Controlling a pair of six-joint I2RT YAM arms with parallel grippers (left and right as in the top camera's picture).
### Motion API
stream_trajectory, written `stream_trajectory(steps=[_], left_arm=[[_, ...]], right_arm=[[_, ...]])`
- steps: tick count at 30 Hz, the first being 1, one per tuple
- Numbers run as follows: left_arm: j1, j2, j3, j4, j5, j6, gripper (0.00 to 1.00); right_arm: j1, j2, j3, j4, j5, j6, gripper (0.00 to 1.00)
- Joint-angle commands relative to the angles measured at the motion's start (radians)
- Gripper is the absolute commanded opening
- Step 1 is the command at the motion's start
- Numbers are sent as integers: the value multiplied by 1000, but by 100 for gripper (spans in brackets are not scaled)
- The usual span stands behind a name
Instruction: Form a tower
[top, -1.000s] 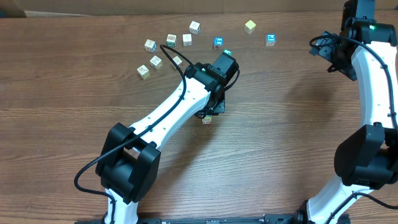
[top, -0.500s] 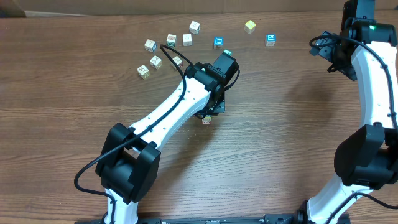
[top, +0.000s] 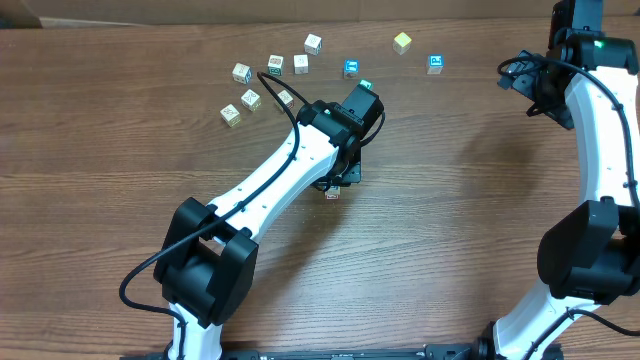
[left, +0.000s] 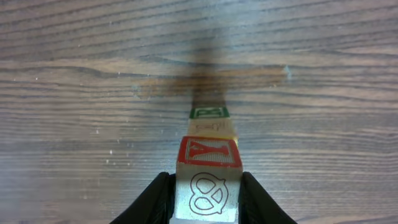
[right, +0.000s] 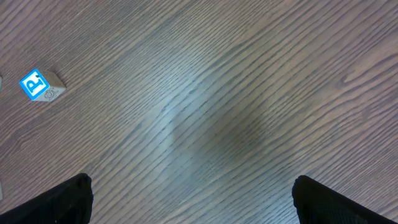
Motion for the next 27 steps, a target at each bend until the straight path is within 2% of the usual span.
stream_trajectory(steps=[1,27], left_arm=[[0,-18,27,-14,-1,4,27],[1,-18,37,13,24,-26,29]], right_arm=[[-2,-6,5,3,3,0,100],[-2,-6,5,3,3,0,100]])
